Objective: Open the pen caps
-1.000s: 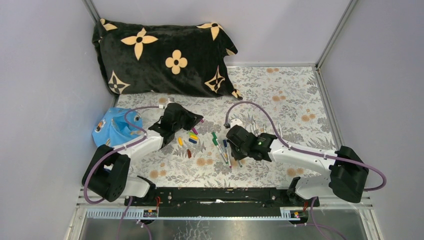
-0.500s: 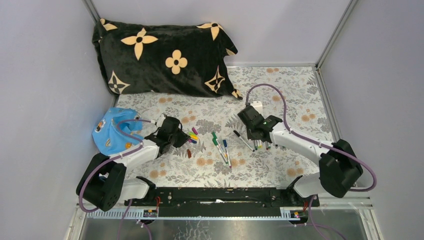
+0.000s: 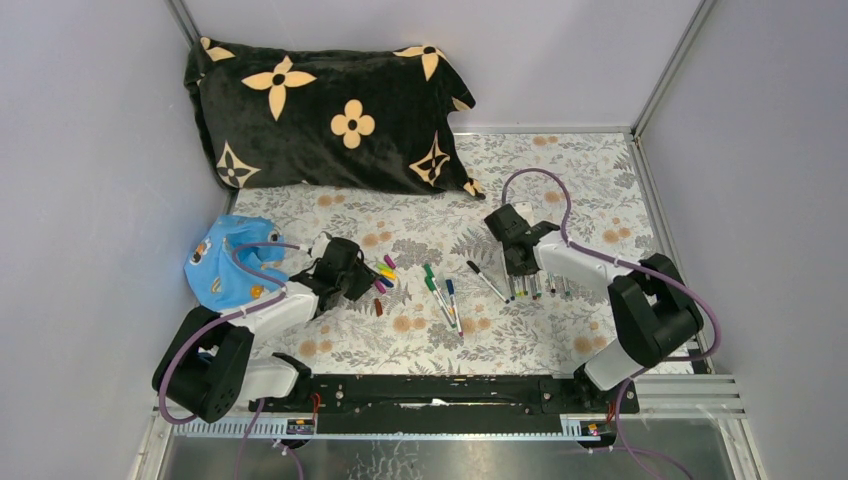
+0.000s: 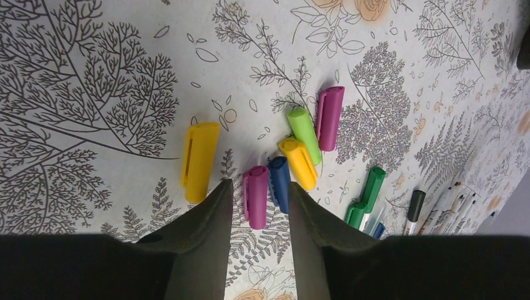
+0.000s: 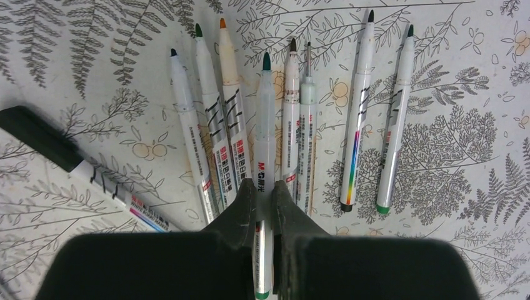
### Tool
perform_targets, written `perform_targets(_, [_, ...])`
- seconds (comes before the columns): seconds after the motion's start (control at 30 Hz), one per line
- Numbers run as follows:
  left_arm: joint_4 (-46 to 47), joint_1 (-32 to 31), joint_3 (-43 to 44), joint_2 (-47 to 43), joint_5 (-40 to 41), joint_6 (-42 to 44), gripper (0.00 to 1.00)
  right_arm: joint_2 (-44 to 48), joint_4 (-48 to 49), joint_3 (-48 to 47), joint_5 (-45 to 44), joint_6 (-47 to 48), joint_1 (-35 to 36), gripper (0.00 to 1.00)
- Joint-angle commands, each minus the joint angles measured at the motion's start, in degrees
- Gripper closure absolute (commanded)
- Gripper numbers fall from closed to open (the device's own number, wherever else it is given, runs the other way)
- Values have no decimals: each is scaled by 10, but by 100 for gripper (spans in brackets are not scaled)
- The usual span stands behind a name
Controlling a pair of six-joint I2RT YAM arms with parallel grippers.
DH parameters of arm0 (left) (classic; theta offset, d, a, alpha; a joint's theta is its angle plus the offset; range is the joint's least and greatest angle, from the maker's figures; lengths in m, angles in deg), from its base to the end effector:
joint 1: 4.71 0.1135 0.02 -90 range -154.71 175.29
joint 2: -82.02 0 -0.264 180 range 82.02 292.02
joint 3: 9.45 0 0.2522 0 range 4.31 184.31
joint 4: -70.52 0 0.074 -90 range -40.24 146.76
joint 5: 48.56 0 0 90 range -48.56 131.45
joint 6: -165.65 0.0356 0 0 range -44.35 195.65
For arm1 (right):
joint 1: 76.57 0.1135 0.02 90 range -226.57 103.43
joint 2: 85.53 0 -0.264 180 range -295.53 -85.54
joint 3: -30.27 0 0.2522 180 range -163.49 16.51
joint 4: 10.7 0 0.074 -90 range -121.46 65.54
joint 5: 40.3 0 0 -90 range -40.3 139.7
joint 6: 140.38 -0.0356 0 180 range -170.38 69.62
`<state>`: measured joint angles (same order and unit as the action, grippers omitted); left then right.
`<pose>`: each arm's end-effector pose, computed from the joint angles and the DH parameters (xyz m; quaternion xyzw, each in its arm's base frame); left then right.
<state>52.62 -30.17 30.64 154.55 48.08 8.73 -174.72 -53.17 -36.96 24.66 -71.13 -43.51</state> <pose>0.2035 -0.0923 0.1458 -0.3508 0.8714 -0.2067 0.2738 0.2563 0.1489 0.1873 -0.0544 0.9517 -0.0908 0.2883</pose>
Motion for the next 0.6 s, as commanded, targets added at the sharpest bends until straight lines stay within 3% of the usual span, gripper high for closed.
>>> perform_targets(0.0, [8, 1, -2, -5, 15, 0, 56, -18, 20, -18, -24, 18, -12, 100])
perform_targets(0.17, [4, 1, -1, -23, 16, -1, 52, -37, 31, -12, -24, 22, -23, 92])
perform_targets(0.37, [-12, 1, 6, -49, 20, 1, 41, -45, 35, -14, -18, 27, -27, 59])
perform_targets(0.57, [-19, 1, 9, -62, 16, -1, 39, -27, 21, -27, -19, 33, -26, 50])
